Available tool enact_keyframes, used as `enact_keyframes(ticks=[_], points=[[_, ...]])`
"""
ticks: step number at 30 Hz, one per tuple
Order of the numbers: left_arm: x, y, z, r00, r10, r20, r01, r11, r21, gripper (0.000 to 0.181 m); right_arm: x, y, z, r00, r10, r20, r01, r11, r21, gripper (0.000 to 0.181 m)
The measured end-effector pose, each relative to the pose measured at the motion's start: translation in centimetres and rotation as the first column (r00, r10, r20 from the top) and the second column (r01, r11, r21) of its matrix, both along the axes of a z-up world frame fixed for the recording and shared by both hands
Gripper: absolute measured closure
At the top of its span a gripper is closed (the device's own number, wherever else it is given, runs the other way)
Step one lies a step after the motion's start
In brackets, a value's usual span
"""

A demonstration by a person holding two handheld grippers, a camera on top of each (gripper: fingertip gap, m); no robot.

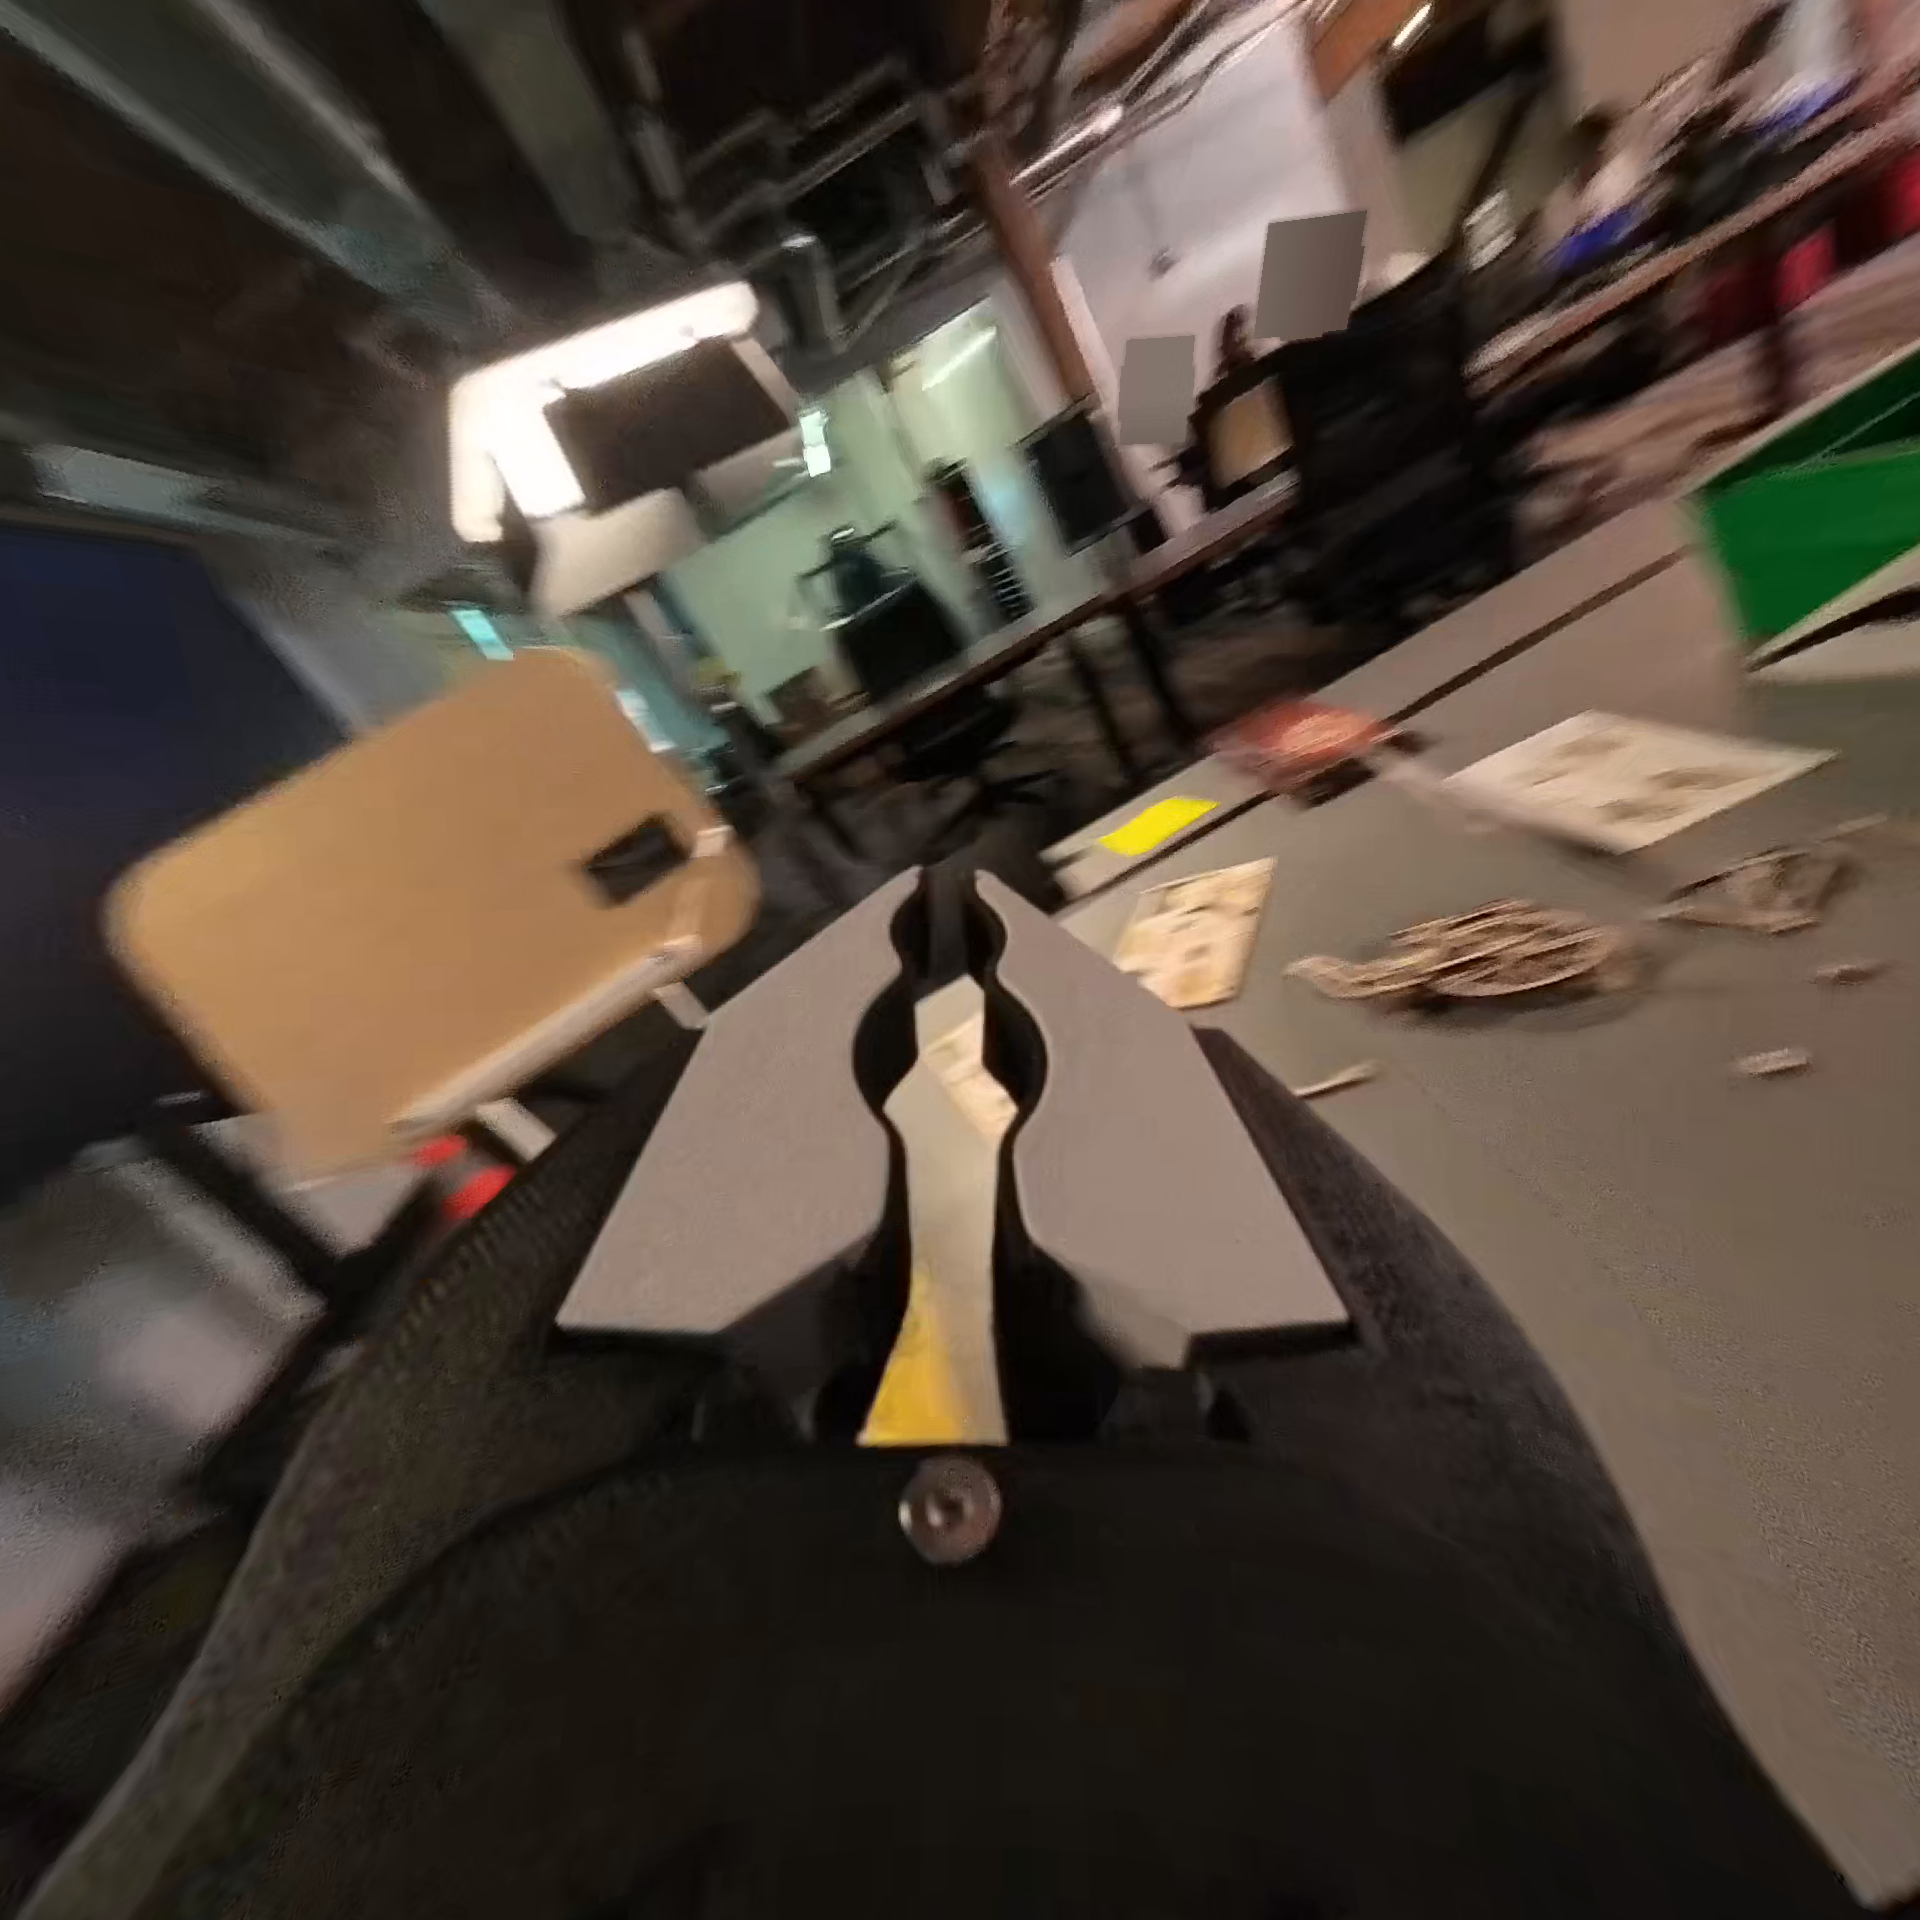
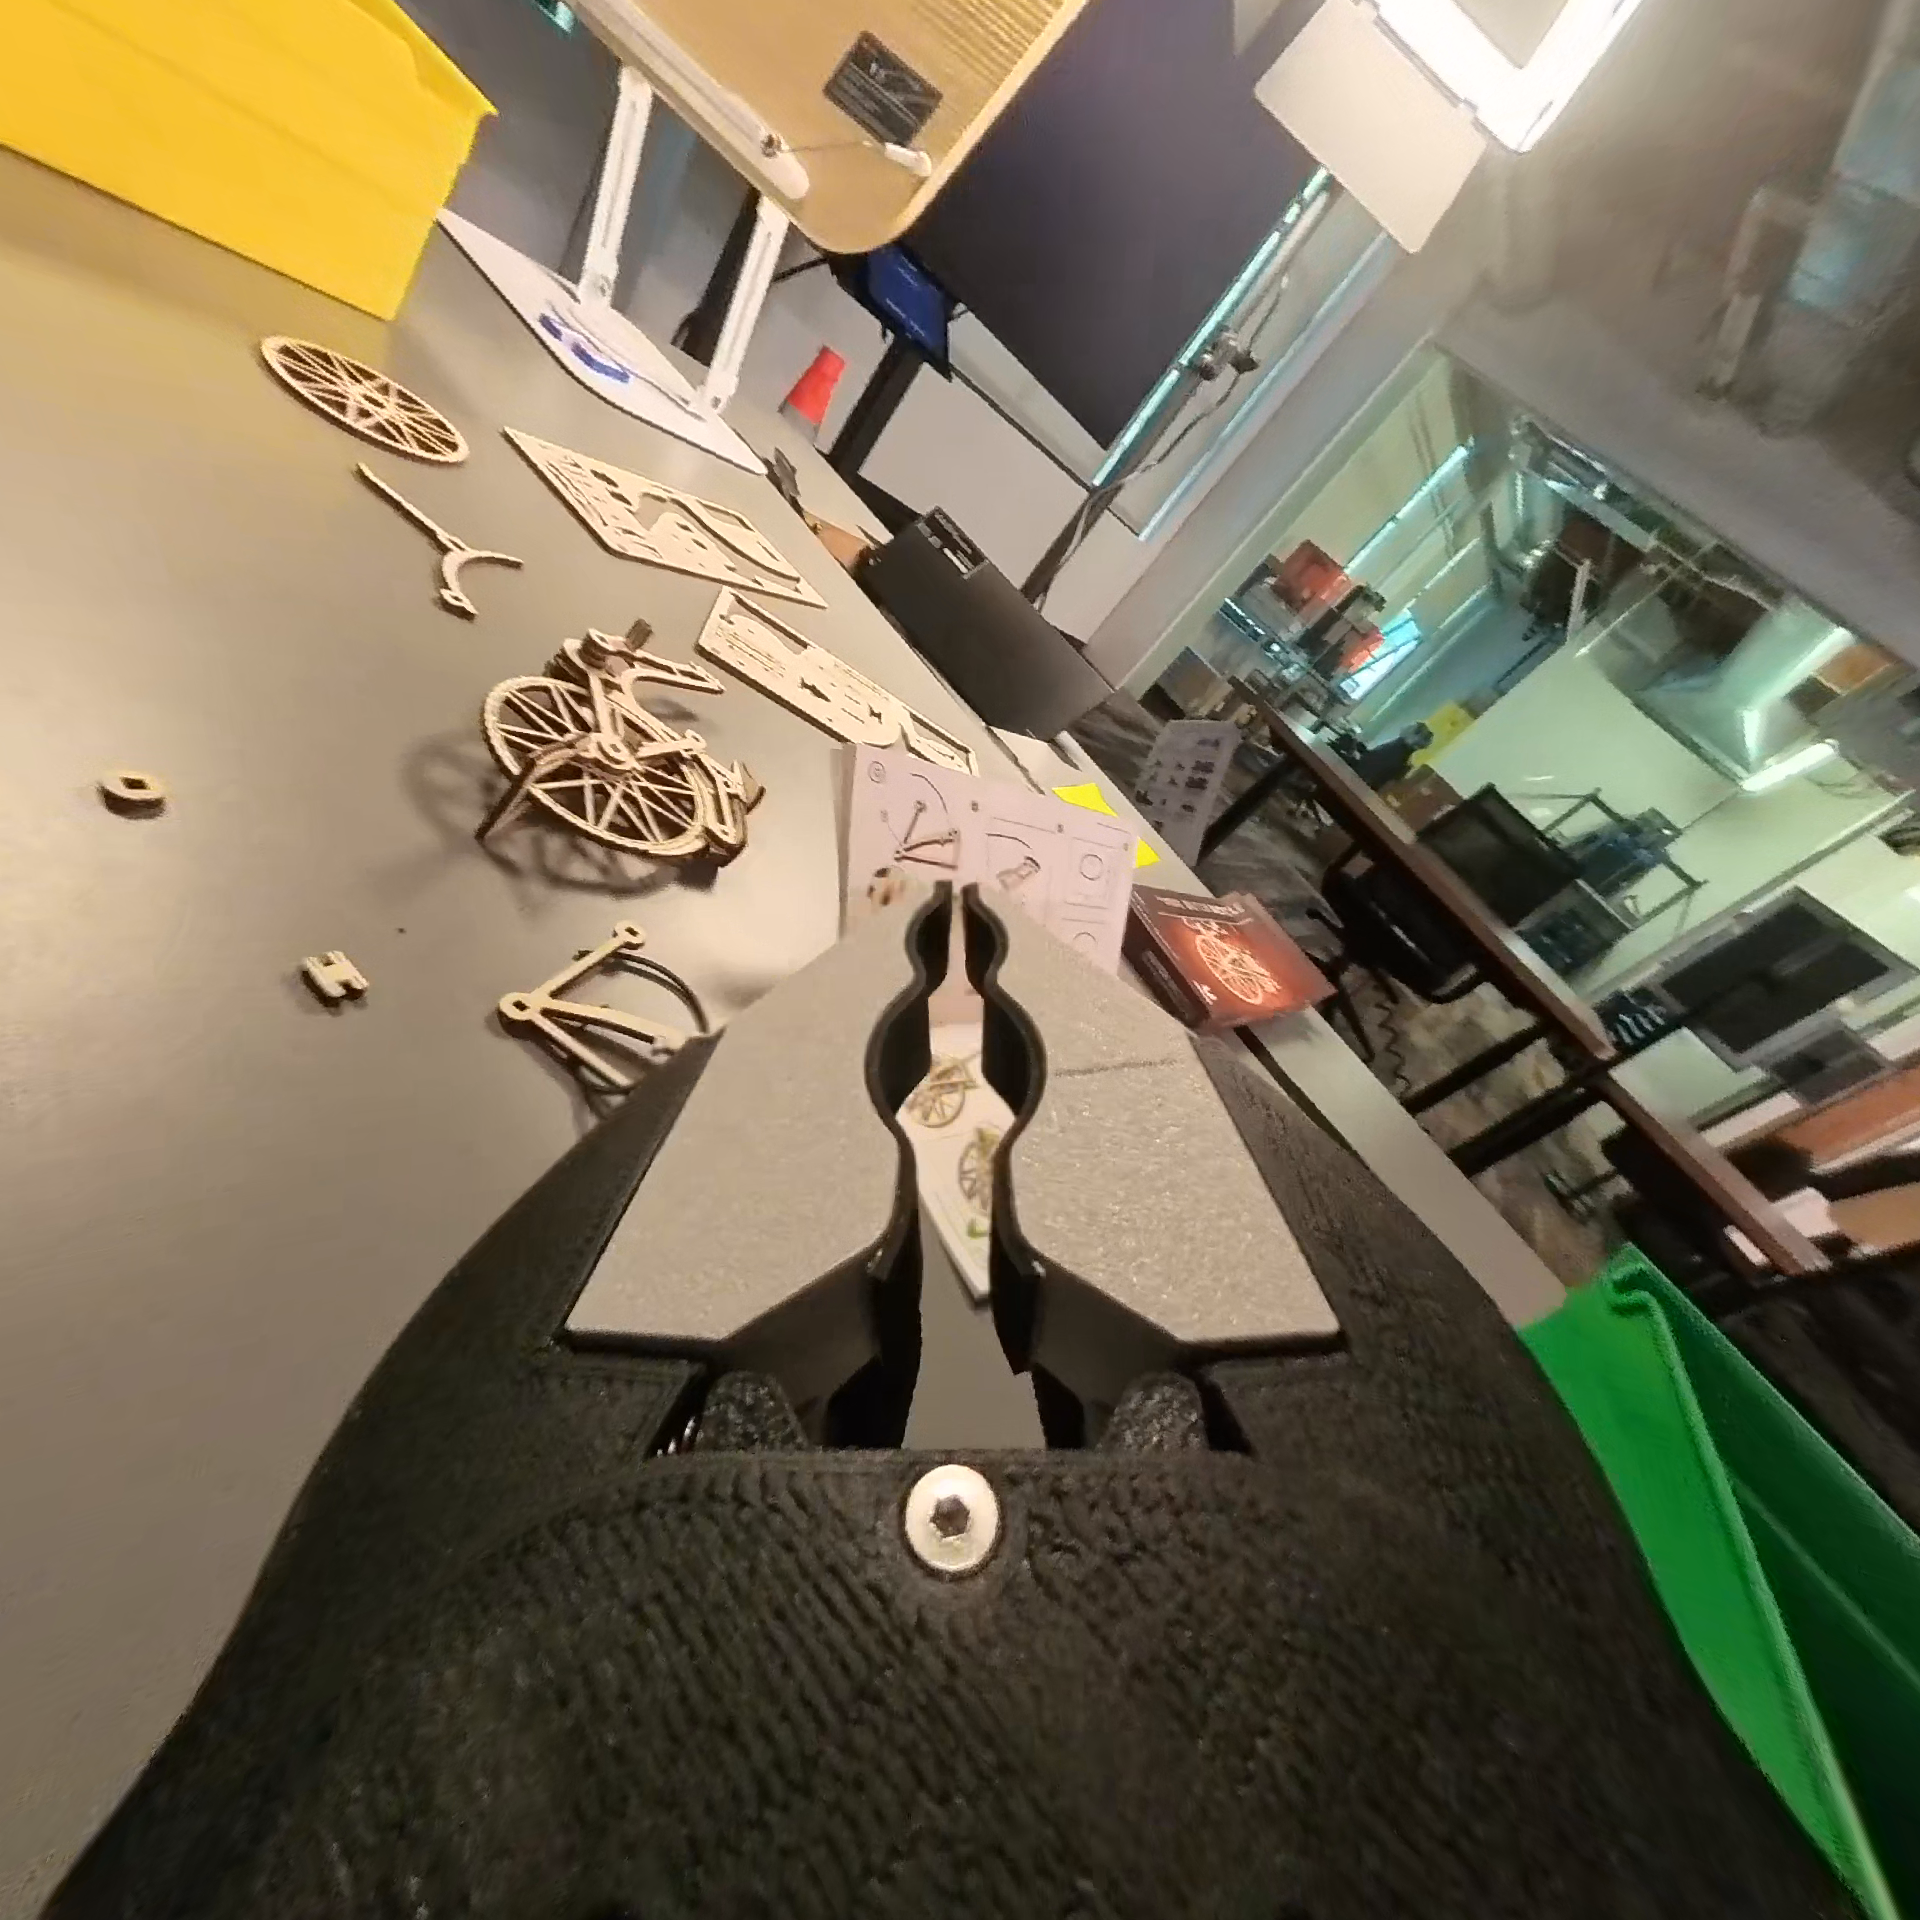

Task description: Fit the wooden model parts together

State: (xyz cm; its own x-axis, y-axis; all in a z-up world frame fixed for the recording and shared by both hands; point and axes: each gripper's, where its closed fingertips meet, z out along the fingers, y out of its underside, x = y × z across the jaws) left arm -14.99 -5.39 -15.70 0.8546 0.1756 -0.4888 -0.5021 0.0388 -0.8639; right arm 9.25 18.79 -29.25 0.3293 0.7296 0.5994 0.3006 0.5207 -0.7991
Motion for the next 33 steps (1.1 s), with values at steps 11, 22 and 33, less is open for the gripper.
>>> enact_keyframes(ticks=[11,22,33], points=[[-19.9,4.4,-12.0,0.964,0.105,0.246,0.098,0.719,-0.688,0.17,2.2,5.4,1.3,0.959,-0.259,-0.117,0.252,0.965,-0.071,0.181],[-23.3,7.5,-19.1,0.951,0.129,0.279,0.189,0.471,-0.862,0.167,2.9,7.6,1.2,0.921,-0.374,-0.108,0.368,0.927,-0.071,0.181],[-24.2,7.2,-19.8,0.932,0.163,0.324,0.228,0.432,-0.873,0.172,3.6,8.3,0.9,0.895,-0.436,-0.088,0.432,0.899,-0.069,0.181]])
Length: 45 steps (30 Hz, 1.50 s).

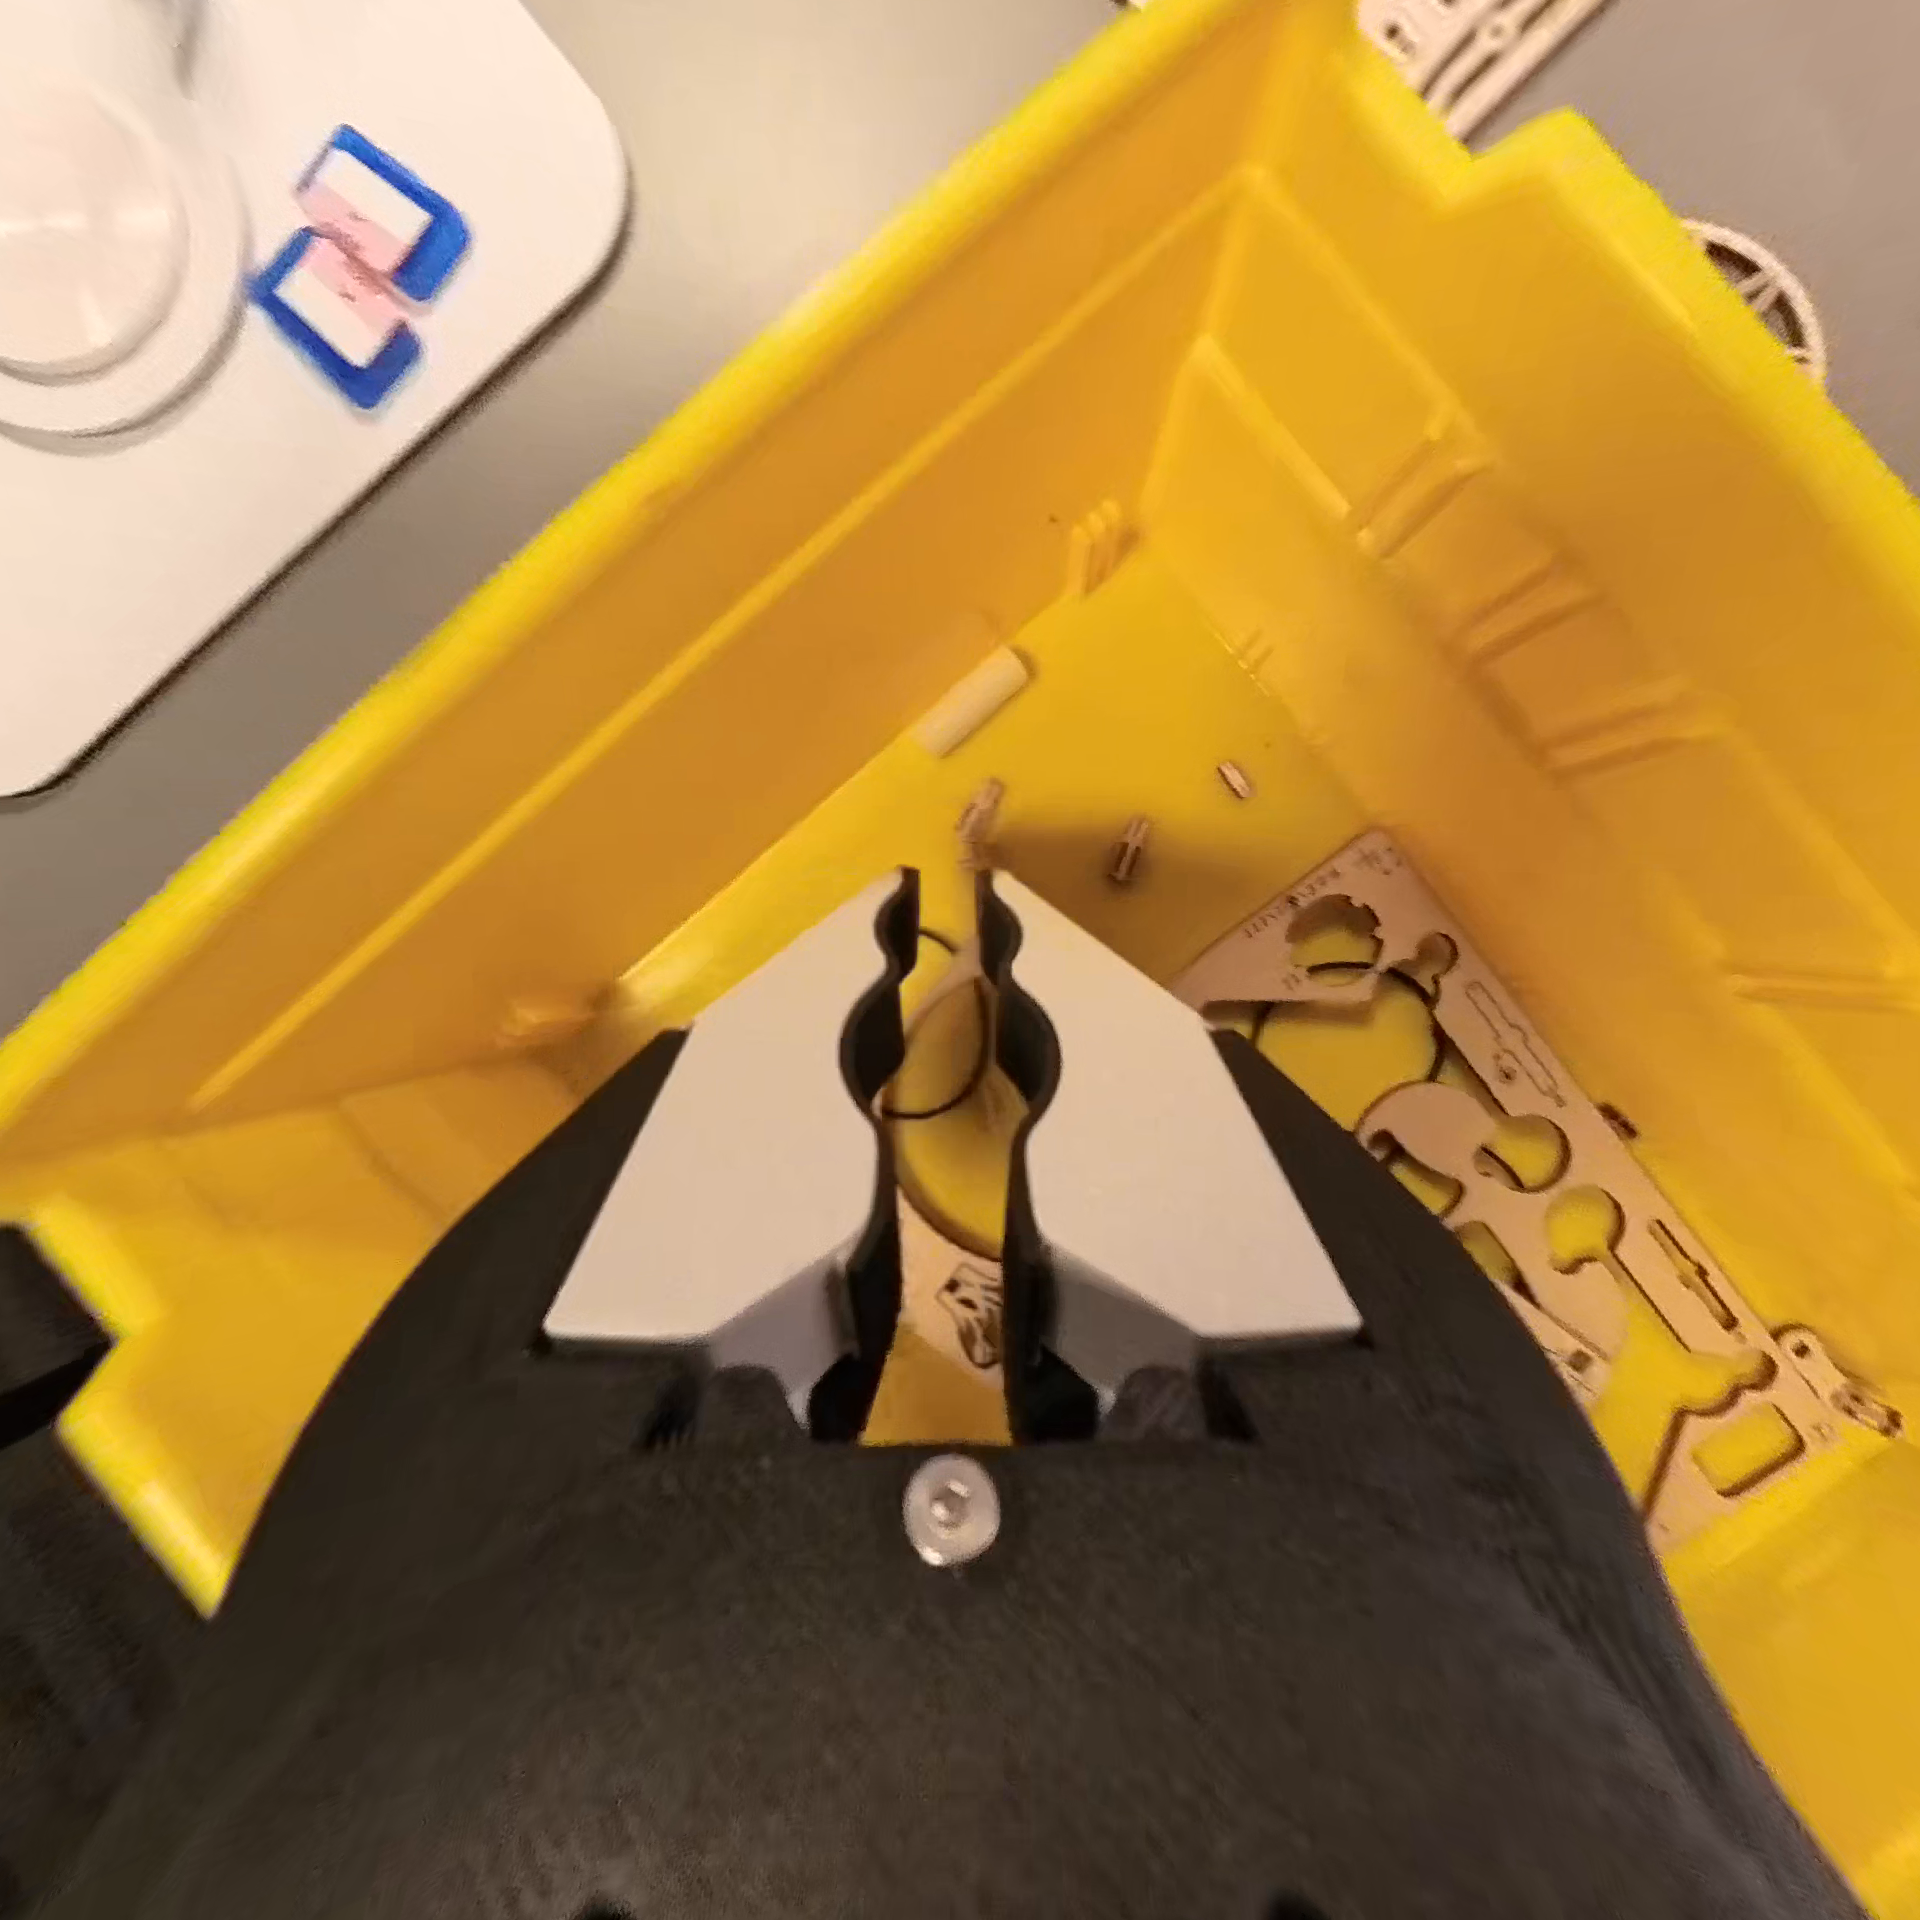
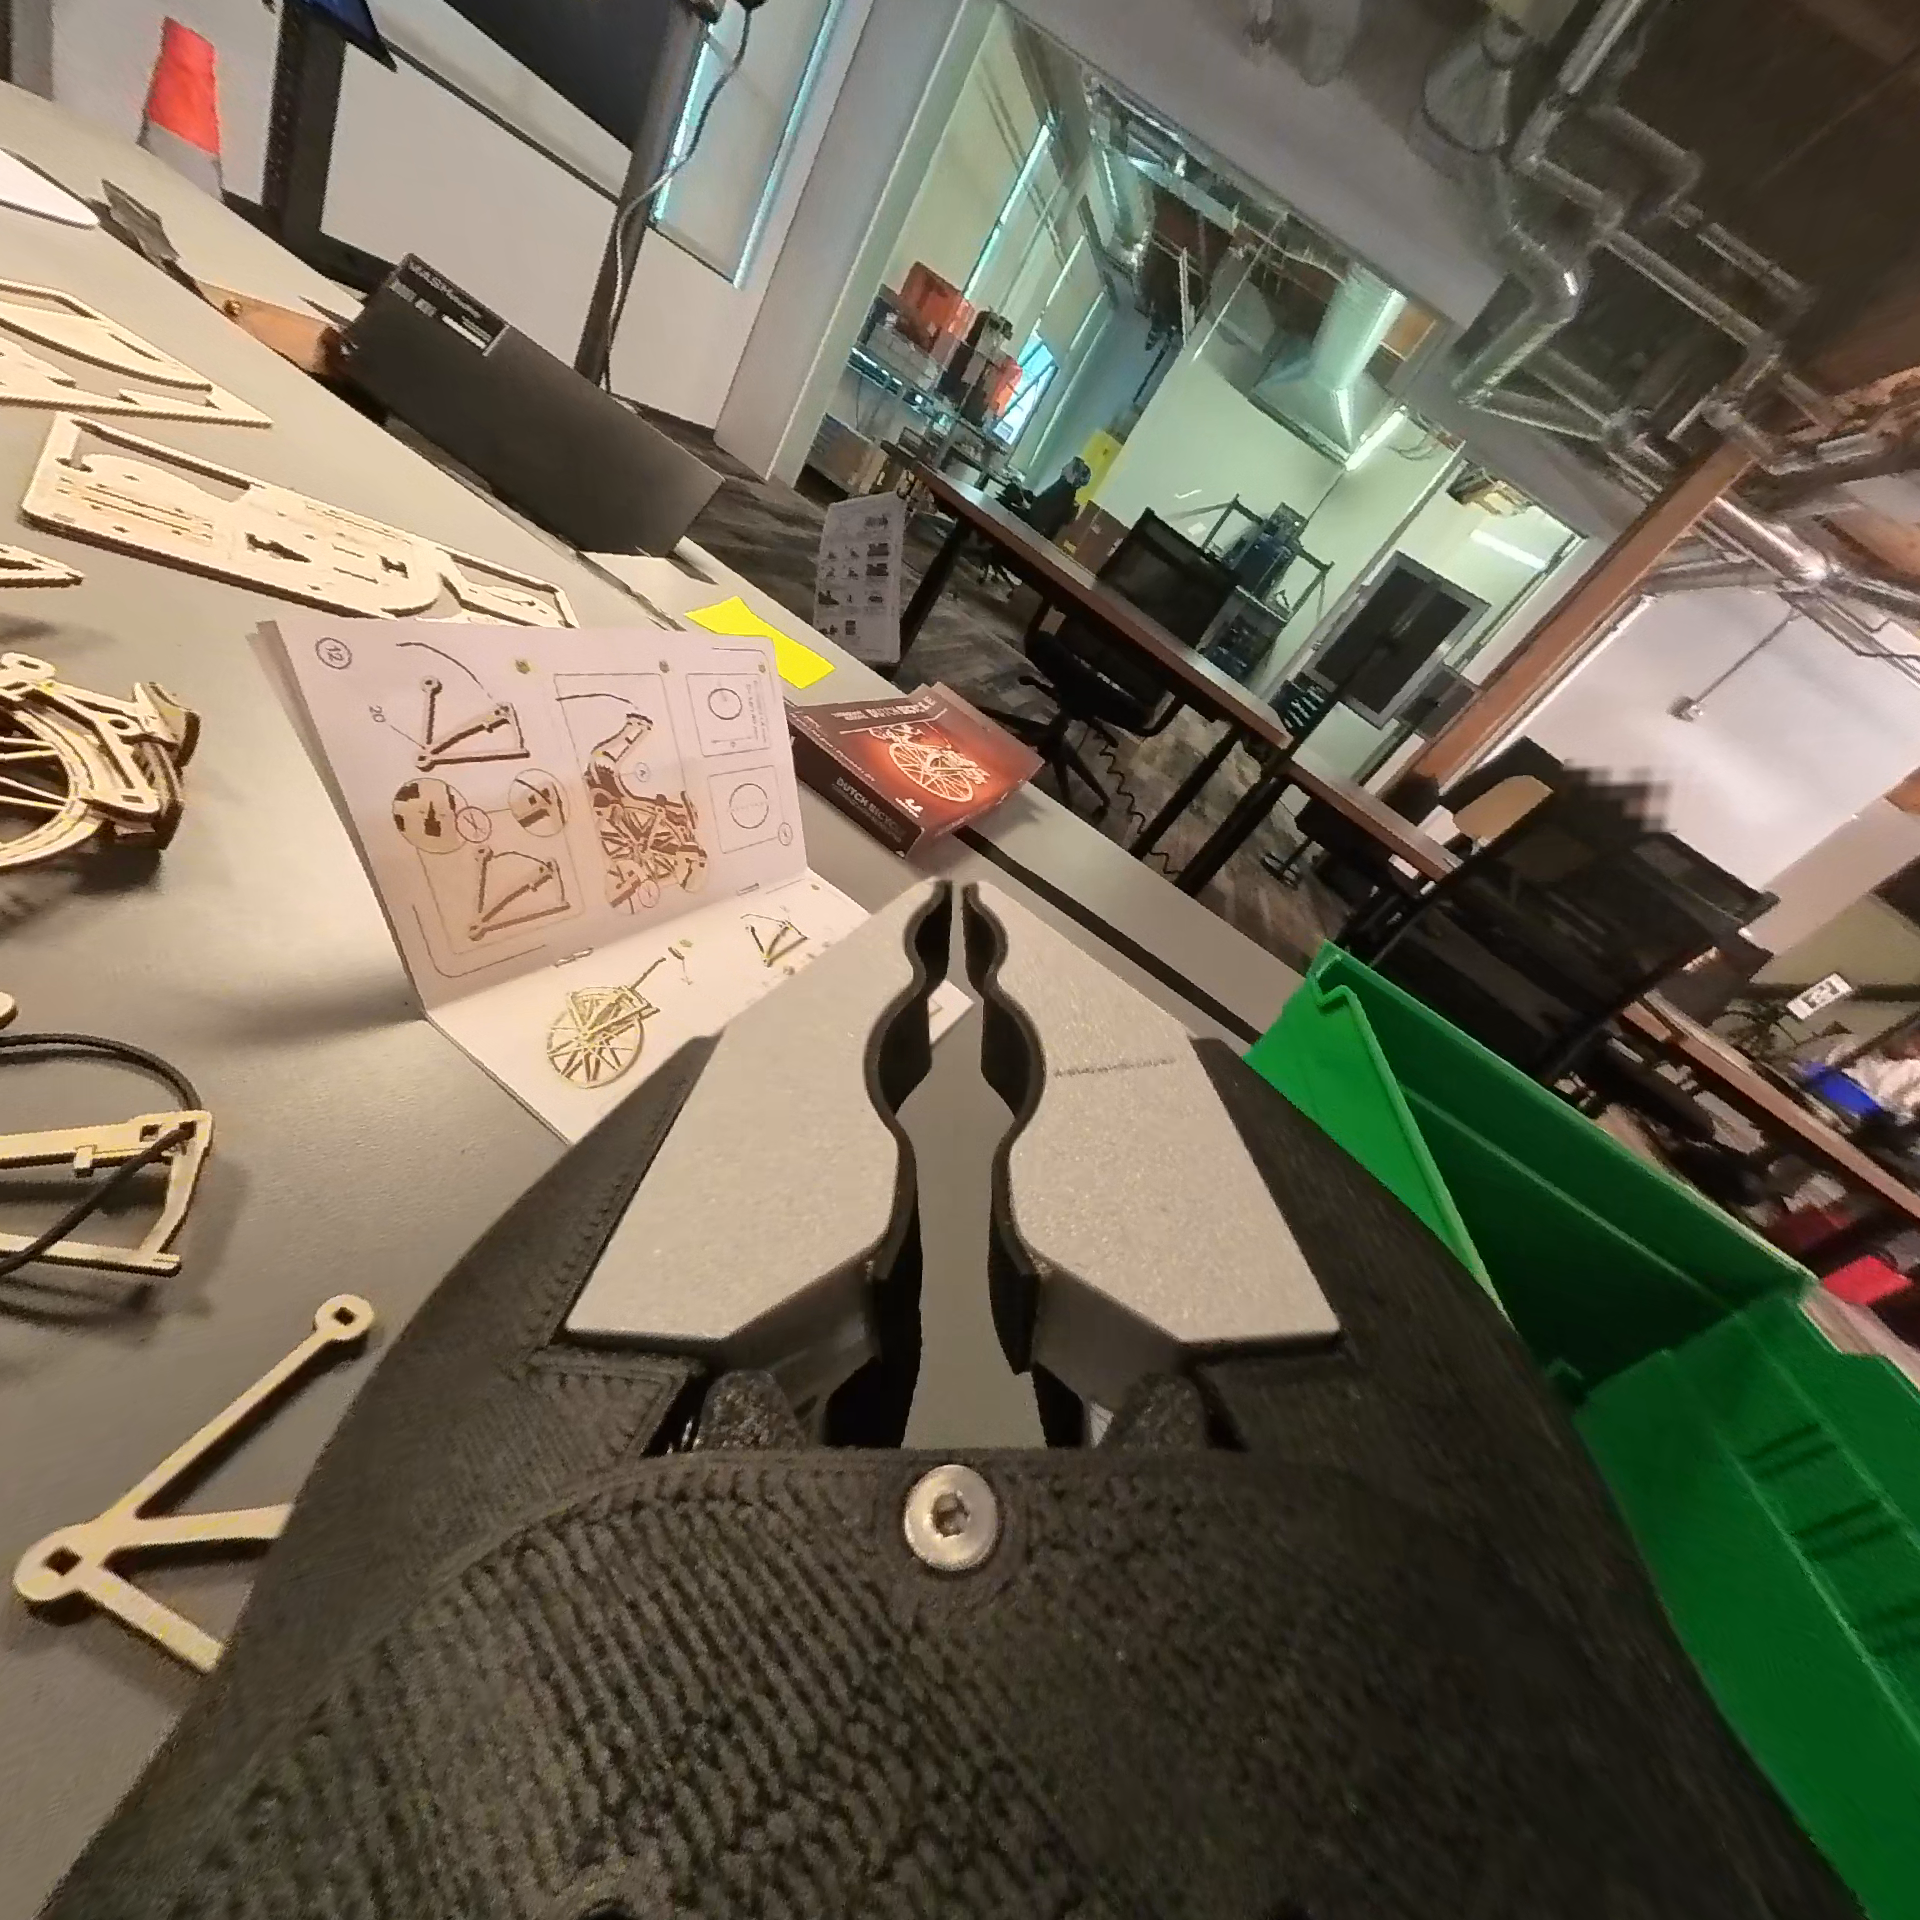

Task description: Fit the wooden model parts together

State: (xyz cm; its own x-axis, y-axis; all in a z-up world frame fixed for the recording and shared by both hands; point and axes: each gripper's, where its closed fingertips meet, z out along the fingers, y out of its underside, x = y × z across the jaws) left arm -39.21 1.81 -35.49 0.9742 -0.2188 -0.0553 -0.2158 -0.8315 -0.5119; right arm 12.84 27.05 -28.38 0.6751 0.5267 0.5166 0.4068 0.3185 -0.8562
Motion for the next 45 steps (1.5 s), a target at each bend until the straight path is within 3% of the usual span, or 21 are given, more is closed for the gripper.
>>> enact_keyframes(ticks=[4,7,12,20,26,34,41,45], points=[[3.0,0.6,-0.1,0.992,-0.077,0.104,0.075,0.997,0.029,0.175,0.8,0.5,0.1,0.999,-0.042,-0.025,0.042,0.999,-0.011,0.181],[5.3,1.0,0.0,0.97,-0.127,0.207,0.123,0.992,0.035,0.167,1.0,0.8,0.1,0.998,-0.06,-0.031,0.059,0.998,-0.02,0.181],[6.1,0.5,-1.7,0.953,-0.284,0.107,0.287,0.958,-0.011,0.153,1.1,1.0,-0.1,0.997,-0.072,-0.022,0.071,0.997,-0.024,0.181],[5.9,0.6,-2.9,0.924,-0.373,0.085,0.378,0.925,-0.046,0.163,1.1,1.1,-0.1,0.997,-0.078,-0.026,0.077,0.997,-0.028,0.181],[5.7,0.5,-2.9,0.95,-0.302,0.072,0.307,0.949,-0.071,0.164,1.2,1.1,-0.1,0.997,-0.078,-0.03,0.077,0.996,-0.033,0.181],[6.2,0.7,-3.0,0.979,-0.201,0.045,0.201,0.98,0.014,0.173,1.0,1.1,-0.2,0.997,-0.074,-0.028,0.073,0.997,-0.037,0.181],[6.6,1.0,-3.0,0.975,-0.22,0.038,0.218,0.975,0.04,0.18,1.1,1.1,-0.1,0.997,-0.073,-0.039,0.072,0.997,-0.036,0.181],[5.8,1.3,-1.9,0.976,-0.207,-0.072,0.215,0.97,0.118,0.18,1.0,1.0,0.0,0.997,-0.064,-0.051,0.062,0.997,-0.034,0.181]])
